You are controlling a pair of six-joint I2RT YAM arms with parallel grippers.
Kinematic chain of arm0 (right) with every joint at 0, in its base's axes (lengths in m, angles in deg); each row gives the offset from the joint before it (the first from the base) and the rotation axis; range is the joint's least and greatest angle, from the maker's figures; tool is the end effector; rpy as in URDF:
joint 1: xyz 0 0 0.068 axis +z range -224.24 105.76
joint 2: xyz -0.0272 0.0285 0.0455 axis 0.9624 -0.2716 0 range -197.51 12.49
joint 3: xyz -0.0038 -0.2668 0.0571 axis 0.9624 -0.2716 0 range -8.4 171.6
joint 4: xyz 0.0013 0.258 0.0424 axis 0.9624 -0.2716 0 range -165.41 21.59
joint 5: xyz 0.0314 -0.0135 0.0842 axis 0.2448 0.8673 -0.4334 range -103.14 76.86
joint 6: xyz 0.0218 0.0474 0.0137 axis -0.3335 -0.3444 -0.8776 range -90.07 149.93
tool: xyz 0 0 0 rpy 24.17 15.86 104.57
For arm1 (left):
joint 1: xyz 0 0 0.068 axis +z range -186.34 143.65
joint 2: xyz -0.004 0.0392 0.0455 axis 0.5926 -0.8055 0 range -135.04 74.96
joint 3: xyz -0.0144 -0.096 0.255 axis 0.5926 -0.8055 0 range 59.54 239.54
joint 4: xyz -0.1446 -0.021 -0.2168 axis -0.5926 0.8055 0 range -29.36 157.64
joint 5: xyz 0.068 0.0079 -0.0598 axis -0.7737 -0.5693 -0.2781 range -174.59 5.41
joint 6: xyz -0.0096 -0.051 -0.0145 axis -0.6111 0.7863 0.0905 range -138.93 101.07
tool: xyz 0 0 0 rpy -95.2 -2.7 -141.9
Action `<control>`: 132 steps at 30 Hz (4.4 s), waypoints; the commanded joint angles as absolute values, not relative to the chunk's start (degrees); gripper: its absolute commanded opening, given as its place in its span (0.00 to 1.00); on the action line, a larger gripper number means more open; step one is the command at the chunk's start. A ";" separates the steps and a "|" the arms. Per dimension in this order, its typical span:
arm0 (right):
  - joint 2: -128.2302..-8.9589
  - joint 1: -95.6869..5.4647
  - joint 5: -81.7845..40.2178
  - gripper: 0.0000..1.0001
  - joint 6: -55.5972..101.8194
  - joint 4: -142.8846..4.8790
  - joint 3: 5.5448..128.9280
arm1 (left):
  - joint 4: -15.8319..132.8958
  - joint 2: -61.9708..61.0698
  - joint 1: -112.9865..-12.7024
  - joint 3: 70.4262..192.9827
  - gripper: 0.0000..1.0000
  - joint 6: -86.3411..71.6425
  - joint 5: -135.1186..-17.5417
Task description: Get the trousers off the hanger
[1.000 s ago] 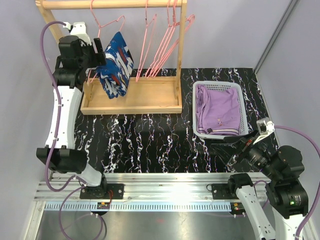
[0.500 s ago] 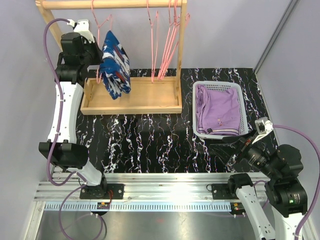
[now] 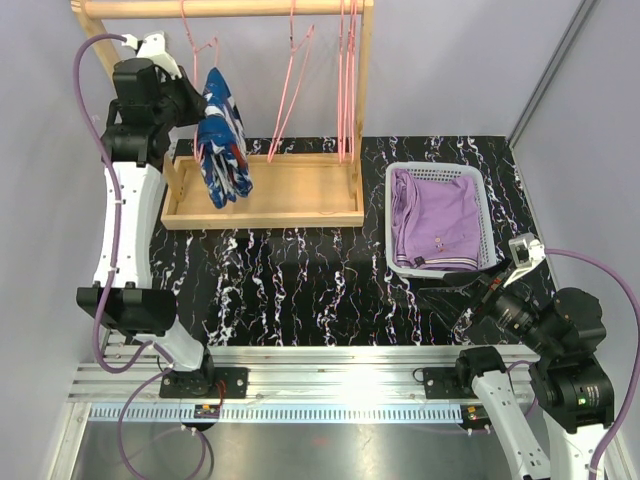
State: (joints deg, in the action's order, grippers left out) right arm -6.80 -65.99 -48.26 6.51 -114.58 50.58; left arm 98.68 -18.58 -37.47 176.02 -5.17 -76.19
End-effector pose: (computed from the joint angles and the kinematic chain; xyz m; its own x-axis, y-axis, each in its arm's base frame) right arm 0.0202 0.0237 0.3917 -0.3739 0.2743 -0.8860 -0.5823 0.6741 0.4544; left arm 0.3438 -0.0120 0.4993 -0.2910 -0.2296 -0.9287 0.0940 0.9592 -0.2666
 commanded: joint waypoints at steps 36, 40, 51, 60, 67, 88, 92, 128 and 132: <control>-7.20 -65.89 -47.33 0.99 6.72 -113.32 51.28 | 78.22 -13.11 -38.10 182.85 0.00 4.36 -68.16; -7.46 -65.89 -47.24 0.99 6.81 -113.32 51.19 | 76.20 -12.23 -38.19 182.05 0.00 4.80 -67.63; -8.08 -65.80 -46.28 0.99 7.42 -112.53 51.02 | 73.22 -10.56 -38.45 178.64 0.00 5.59 -67.10; -8.08 -65.89 -45.93 0.99 7.86 -112.79 51.19 | 69.08 -6.17 -39.07 174.59 0.00 7.09 -66.22; -9.75 -65.80 -43.47 0.99 11.55 -112.70 53.74 | 67.23 -1.43 -39.07 171.52 0.00 9.01 -64.82; -38.83 -43.32 -48.66 1.00 14.79 -99.96 66.82 | 59.51 29.92 -41.44 135.05 0.00 18.42 -67.19; -43.49 -31.75 -39.36 0.99 19.11 -98.56 69.12 | 59.23 35.13 -41.79 129.24 0.00 20.71 -67.72; -84.11 5.13 25.45 0.90 42.58 -55.05 82.31 | 84.46 34.79 -41.97 141.80 0.00 28.62 -69.91; -84.10 5.13 23.42 0.91 42.67 -54.35 81.08 | 85.42 33.74 -41.88 142.85 0.00 29.06 -70.61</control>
State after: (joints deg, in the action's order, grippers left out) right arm -84.13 5.24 25.18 43.84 -57.53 79.81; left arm 95.86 33.68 -41.67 137.95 27.66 -70.53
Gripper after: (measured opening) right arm 0.903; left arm 0.028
